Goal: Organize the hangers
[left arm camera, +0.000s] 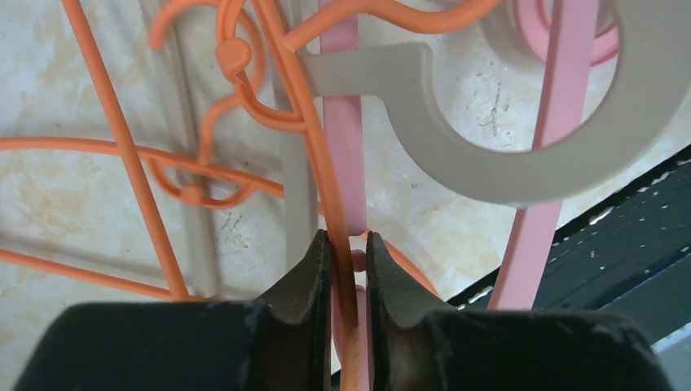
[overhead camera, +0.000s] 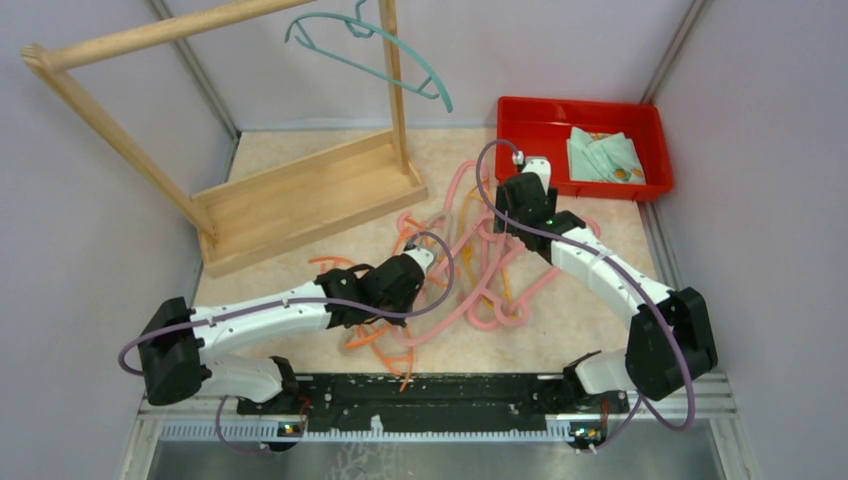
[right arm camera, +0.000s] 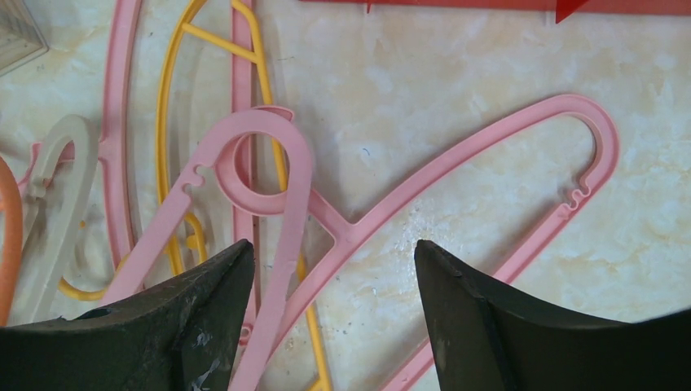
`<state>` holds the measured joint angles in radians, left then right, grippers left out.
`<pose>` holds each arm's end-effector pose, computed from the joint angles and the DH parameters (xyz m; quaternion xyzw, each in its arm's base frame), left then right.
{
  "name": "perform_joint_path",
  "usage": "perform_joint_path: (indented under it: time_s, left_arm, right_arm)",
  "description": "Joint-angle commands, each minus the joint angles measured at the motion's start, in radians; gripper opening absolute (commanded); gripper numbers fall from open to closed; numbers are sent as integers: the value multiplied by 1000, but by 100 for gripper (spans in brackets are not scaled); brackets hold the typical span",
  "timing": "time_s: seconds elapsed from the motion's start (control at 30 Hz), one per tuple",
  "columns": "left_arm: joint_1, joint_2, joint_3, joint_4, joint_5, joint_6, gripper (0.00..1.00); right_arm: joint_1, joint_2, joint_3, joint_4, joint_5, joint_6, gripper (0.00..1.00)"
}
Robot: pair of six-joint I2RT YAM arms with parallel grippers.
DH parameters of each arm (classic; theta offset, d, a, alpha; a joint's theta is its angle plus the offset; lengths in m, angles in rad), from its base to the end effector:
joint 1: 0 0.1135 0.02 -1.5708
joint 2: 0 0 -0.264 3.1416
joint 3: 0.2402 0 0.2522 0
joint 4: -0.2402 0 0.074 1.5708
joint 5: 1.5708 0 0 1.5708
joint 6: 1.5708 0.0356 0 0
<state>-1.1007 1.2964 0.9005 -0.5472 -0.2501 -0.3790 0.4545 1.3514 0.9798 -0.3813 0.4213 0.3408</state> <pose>0.1262 -0.2290 0.2407 0.2972 0.8965 -0.1189 0.3062 0.2672 0.1144 0.2653 0.0320 0.9005 -0.0263 0.4328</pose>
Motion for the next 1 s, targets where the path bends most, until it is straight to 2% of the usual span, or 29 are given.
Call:
perform_joint_path:
  time_s: [0.0, 0.17, 0.23, 0.37, 0.4, 0.6, 0.8, 0.9, 0.97]
  left_arm:
    - [4, 9, -38, 105, -4, -16, 19]
    - [5, 56, -78, 167, 26, -5, 27]
    - [5, 76, -86, 181, 35, -5, 42]
    - [4, 101, -120, 230, 41, 3, 58]
    - [5, 106, -127, 239, 42, 6, 59]
    - [5, 140, -131, 242, 42, 12, 54]
    - [5, 130, -148, 246, 42, 11, 24]
    - [5, 134, -157, 245, 45, 12, 25]
    - [5, 138, -167, 246, 49, 8, 36]
  right_arm:
    - [-10, -14, -1, 45, 6, -13, 73]
    - [-10, -31, -20, 42, 9, -13, 73]
    - [-9, -40, -28, 41, 12, -13, 73]
    - [-10, -56, -38, 36, 20, -14, 73]
    - [-9, -59, -39, 35, 24, -14, 73]
    - [-11, -75, -50, 33, 32, -16, 73]
    - [-11, -79, -59, 34, 33, -16, 73]
    - [-13, -77, -61, 34, 28, -13, 73]
    - [-13, -78, -62, 35, 26, -13, 73]
